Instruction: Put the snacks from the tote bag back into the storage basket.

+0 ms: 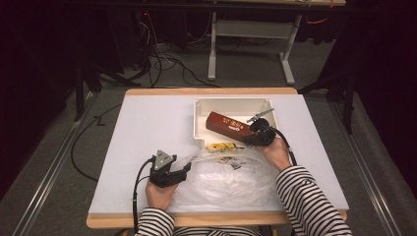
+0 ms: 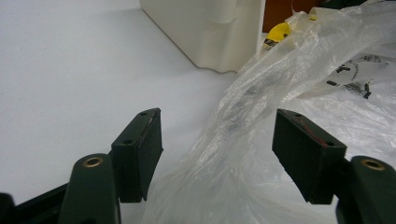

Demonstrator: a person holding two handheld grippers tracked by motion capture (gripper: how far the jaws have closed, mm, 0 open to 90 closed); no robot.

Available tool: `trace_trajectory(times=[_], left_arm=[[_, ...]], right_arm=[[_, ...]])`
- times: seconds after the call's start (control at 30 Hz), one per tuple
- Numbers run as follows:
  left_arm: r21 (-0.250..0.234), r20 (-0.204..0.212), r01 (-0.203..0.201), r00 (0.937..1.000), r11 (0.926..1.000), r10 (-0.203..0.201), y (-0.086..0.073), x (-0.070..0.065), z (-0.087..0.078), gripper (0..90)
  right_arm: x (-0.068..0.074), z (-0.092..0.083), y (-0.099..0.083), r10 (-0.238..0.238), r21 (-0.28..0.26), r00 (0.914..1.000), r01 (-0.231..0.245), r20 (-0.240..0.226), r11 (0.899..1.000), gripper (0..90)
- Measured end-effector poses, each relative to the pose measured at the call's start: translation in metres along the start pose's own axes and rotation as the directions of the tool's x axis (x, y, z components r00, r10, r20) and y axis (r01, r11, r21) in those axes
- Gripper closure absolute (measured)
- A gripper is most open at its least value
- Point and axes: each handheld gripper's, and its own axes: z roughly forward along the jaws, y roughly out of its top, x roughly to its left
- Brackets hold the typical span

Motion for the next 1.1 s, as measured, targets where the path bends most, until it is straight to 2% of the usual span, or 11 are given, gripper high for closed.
trace_trajectory(times=[0.2,0.53,0.63,0.87,1.1], left_arm=[[0.001,-0.002,-0.003,1.0,1.0,0.003,0.0,0.0,0.0,33.5],[-0.006,-0.002,-0.002,1.0,1.0,0.002,0.0,0.0,-0.001,33.4],[-0.009,-0.001,-0.002,1.0,1.0,0.002,0.0,0.0,-0.001,33.4],[-0.012,-0.002,0.0,1.0,0.9999,0.0,-0.001,0.0,-0.001,33.3],[-0.011,-0.002,-0.002,1.0,0.9999,0.002,0.0,0.0,-0.001,33.3]], right_arm=[[-0.001,0.004,0.002,0.016,0.0,0.9998,-0.016,0.007,1.0,90.0],[0.0,0.007,0.013,0.002,0.023,0.9994,-0.003,0.033,1.0,90.0],[-0.002,0.01,0.014,0.009,0.021,0.9993,-0.01,0.037,1.0,90.0],[-0.006,0.014,0.015,0.025,0.053,0.9986,-0.028,0.047,0.998,90.0],[-0.011,0.012,0.015,0.047,0.042,0.9968,-0.05,0.064,0.998,90.0]])
